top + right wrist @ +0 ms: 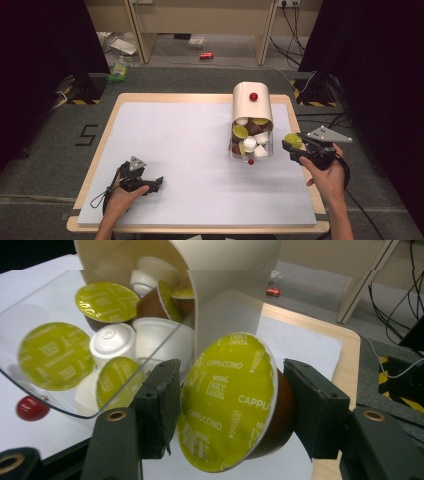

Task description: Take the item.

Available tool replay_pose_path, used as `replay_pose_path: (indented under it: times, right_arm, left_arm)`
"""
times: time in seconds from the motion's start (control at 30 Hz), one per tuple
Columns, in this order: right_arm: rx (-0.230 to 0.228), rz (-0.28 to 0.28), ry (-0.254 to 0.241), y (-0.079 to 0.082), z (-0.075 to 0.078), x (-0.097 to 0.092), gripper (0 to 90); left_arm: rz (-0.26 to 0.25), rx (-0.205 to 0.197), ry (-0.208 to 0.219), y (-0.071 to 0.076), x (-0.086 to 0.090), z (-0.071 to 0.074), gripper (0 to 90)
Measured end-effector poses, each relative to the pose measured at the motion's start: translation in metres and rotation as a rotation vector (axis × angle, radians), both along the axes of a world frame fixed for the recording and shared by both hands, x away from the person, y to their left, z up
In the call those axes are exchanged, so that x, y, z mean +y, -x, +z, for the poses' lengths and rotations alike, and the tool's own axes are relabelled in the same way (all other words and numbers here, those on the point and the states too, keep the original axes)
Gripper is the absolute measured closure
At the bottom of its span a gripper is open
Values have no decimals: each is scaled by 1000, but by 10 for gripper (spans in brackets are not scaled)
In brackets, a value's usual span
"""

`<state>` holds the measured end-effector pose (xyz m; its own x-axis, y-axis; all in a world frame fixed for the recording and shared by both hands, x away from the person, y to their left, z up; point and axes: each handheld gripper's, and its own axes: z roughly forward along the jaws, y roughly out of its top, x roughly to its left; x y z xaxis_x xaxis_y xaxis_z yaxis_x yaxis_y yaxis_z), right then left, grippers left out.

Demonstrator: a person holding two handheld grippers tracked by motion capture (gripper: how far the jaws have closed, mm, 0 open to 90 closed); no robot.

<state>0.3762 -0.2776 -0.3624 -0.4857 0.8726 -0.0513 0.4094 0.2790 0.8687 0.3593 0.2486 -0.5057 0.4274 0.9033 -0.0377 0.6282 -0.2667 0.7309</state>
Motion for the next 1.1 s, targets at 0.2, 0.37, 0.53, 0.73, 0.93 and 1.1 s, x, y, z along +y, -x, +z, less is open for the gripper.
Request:
replay_pose_path:
  times: [0.2,0.37,0.53,0.73,0.93,1.1]
  right_arm:
    - [16,-16,-5,-4,-8,-2,423]
    - [25,-19,5,-9,-16,-3,423]
    - [55,-30,9,-17,-29,-4,424]
    - [78,-44,16,-23,-42,-6,424]
    - [90,-55,21,-26,-48,-6,424]
    - [99,-59,32,-29,-54,-5,424]
  left_arm:
    - [0,0,-1,0,0,0,1]
    - [0,0,-1,0,0,0,1]
    - [-1,0,-1,0,0,0,1]
    - [0,0,-1,0,0,0,1]
    - [0,0,-1,0,0,0,0]
    - [0,0,-1,0,0,0,1]
